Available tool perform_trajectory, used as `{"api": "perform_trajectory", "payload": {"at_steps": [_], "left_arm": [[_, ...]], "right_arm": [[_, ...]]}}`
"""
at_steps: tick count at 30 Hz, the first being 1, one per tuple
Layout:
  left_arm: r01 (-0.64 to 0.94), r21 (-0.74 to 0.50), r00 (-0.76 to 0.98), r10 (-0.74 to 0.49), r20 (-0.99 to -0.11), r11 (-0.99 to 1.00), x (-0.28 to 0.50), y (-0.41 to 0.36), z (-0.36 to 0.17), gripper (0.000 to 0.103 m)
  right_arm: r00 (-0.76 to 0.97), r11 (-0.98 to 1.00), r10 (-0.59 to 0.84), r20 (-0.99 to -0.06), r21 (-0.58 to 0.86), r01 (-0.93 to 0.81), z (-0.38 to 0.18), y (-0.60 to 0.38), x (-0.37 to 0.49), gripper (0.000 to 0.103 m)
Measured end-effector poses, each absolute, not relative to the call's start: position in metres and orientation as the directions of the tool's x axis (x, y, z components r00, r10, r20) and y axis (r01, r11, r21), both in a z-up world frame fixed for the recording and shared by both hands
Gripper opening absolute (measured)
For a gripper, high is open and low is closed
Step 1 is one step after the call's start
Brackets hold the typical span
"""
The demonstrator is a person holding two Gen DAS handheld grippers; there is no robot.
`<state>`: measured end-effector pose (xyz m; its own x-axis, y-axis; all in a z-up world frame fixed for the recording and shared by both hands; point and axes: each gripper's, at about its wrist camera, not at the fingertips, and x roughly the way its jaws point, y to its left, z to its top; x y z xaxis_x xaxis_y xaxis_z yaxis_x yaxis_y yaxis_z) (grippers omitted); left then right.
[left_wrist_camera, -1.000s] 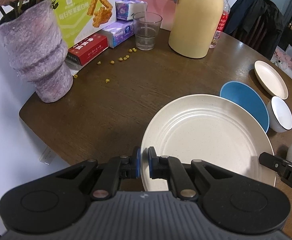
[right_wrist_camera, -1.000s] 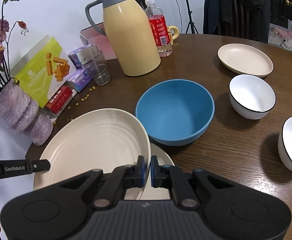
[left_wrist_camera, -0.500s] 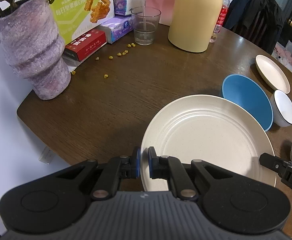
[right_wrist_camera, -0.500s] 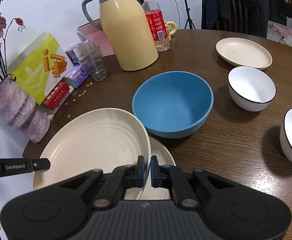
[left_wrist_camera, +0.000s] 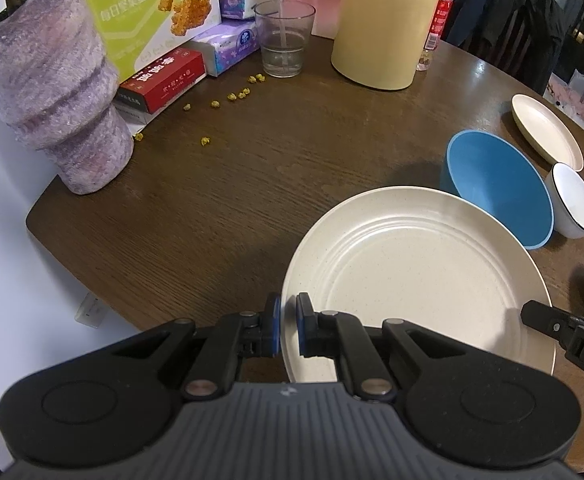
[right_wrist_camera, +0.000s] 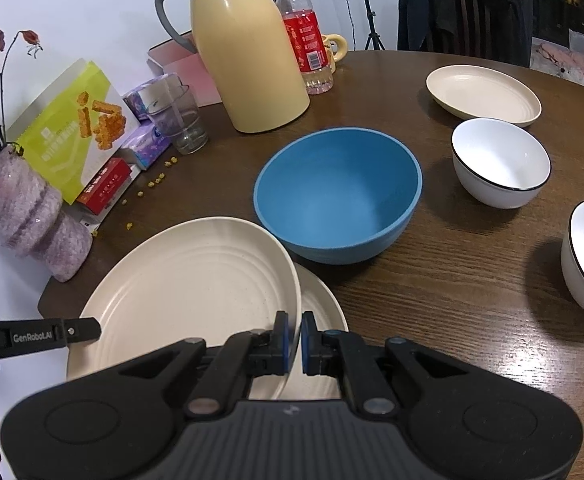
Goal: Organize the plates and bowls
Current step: 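Carry both held cream plates toward the blue bowl and white bowls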
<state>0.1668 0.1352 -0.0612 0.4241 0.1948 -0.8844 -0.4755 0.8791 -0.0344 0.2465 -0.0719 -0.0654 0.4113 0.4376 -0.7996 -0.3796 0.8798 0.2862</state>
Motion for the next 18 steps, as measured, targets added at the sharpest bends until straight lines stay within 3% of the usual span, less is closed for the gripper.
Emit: {"api": "perform_trajectory", "payload": {"at_steps": [18], "left_arm": [[-0.454, -0.016, 0.398, 0.187, -0.898, 0.891, 0.175, 0.129, -0.080, 0.008]], "right_arm": [[0.397, 0.890, 0.413, -0.820, 0.271, -0.368, -0.082, -0.074, 0.248, 0.006]]}}
